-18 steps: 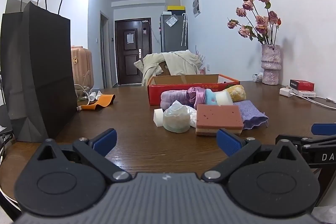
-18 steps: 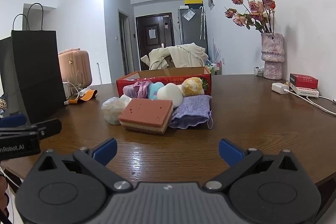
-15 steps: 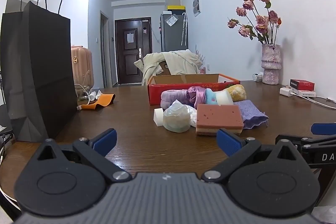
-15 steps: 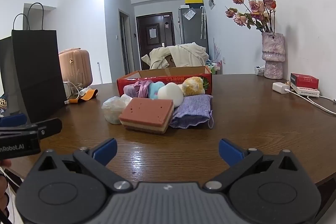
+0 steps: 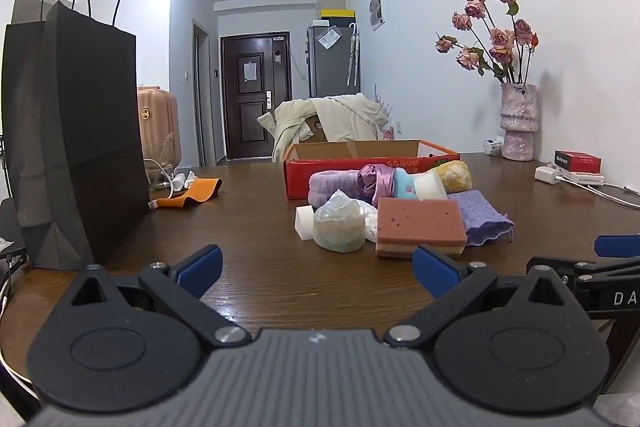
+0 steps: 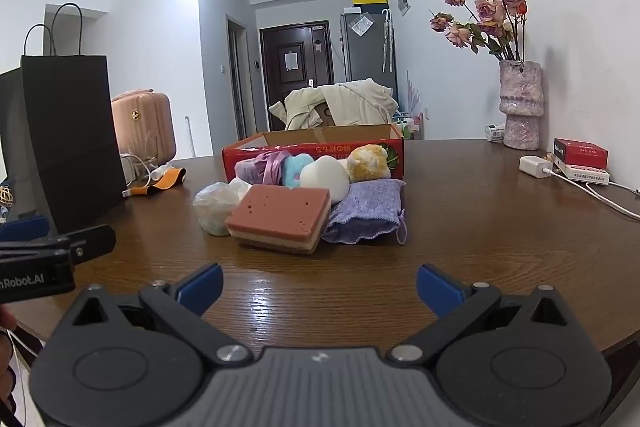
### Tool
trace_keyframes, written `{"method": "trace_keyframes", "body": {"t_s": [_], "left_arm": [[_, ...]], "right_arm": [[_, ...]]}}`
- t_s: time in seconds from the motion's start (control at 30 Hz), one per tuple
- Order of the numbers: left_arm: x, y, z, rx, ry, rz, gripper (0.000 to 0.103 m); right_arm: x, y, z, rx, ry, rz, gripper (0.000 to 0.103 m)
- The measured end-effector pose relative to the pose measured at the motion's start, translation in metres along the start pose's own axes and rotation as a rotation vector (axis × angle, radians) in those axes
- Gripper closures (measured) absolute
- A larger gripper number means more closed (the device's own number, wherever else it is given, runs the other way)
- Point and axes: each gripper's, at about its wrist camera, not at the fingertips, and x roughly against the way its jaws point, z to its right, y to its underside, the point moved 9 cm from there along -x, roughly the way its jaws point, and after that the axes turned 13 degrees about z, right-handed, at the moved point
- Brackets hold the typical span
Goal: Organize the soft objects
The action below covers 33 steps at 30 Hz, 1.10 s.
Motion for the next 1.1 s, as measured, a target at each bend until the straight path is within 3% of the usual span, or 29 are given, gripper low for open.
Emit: {"method": "trace_keyframes", "body": {"t_s": [1.1], "left_arm": [[-0.0013,-0.0016,-0.0036,0.004,-0.005,0.004,0.0]], "right_arm": [[-0.0027,0.0035,-0.0006,0.001,0.002,-0.01,0.0]]}}
